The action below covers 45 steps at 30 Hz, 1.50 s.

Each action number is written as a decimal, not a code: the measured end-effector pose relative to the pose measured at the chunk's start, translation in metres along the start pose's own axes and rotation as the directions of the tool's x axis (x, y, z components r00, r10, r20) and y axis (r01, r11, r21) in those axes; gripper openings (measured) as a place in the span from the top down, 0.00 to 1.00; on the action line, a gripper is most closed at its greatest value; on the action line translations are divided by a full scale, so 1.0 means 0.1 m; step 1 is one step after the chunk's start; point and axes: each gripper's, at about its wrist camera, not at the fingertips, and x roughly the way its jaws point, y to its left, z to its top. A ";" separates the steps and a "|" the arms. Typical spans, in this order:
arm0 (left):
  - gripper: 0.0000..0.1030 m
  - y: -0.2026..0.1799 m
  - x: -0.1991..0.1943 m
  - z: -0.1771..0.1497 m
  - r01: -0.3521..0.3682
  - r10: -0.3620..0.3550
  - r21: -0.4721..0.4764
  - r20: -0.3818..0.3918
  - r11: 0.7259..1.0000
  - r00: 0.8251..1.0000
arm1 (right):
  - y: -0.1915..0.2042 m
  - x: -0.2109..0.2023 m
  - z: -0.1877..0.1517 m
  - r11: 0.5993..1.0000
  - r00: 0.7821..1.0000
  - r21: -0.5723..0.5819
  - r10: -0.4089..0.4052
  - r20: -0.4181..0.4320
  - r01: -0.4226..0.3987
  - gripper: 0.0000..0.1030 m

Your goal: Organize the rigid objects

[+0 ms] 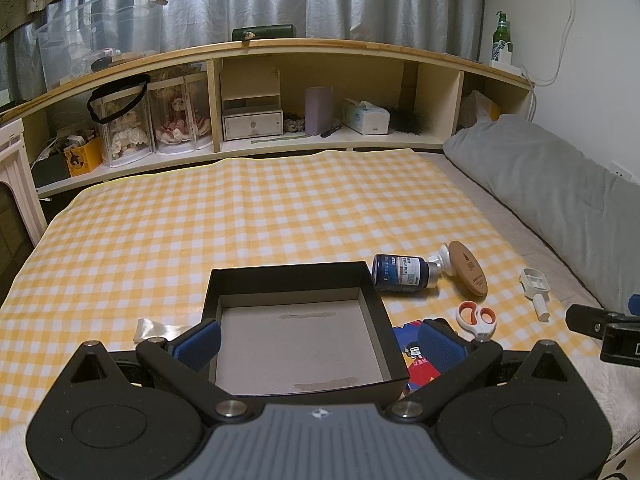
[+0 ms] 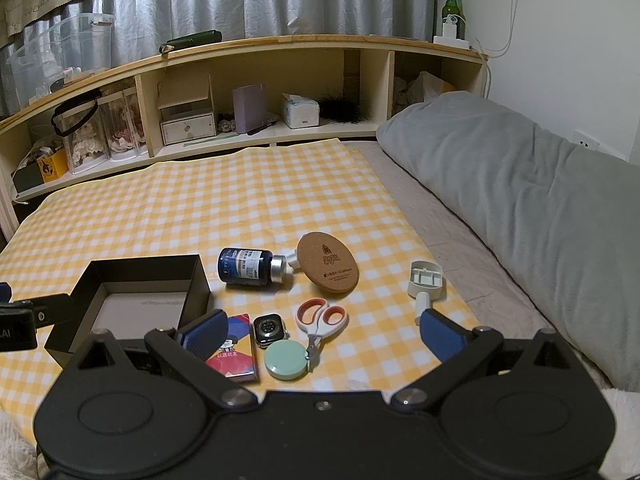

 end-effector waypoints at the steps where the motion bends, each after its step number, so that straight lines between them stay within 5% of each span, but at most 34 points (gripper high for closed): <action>1: 0.00 0.00 0.00 0.00 0.000 0.000 0.000 0.000 1.000 1.000 | 0.00 0.00 0.00 1.000 1.000 0.000 0.000 0.000 0.000 0.00; 45: 0.00 0.02 -0.03 0.02 -0.008 0.008 0.018 0.011 1.000 1.000 | 0.11 0.02 0.01 1.000 1.000 -0.004 -0.001 0.000 0.001 0.00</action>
